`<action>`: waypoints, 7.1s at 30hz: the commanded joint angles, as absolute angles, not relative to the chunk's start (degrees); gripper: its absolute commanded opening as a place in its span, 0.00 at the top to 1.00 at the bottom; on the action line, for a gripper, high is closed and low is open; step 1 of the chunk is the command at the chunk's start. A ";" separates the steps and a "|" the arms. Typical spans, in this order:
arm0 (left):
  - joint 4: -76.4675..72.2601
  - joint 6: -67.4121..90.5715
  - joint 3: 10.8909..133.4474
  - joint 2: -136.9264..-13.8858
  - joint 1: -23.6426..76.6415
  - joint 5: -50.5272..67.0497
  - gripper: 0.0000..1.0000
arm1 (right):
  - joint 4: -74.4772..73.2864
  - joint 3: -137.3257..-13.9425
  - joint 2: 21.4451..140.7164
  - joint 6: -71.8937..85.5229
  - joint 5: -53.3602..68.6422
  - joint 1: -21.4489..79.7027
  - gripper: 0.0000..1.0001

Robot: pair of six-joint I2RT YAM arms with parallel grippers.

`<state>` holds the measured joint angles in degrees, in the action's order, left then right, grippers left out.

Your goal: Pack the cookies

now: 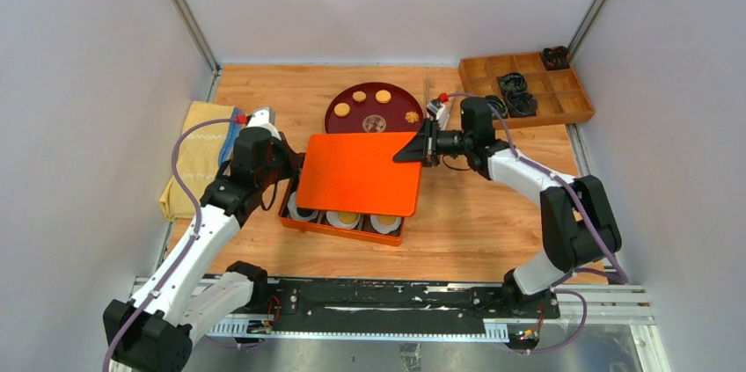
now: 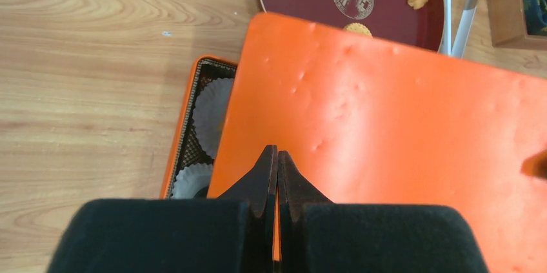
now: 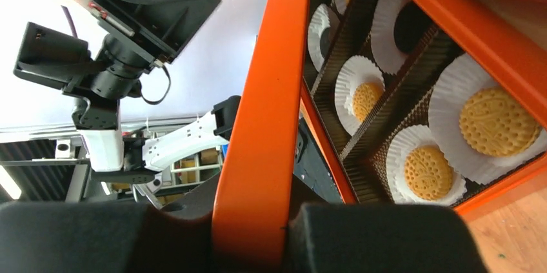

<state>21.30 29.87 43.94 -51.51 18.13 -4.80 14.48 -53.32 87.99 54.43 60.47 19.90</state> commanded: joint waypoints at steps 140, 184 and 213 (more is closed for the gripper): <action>10.24 38.82 41.42 -66.57 15.96 1.48 1.00 | -42.47 -41.64 55.88 42.44 -6.18 20.04 0.96; -3.39 43.88 30.18 -71.42 21.62 10.78 1.00 | -31.02 -61.90 93.71 26.01 16.81 21.84 1.00; 40.04 36.13 44.72 -44.04 24.78 1.07 1.00 | -40.51 -70.55 78.79 18.04 3.79 40.38 1.00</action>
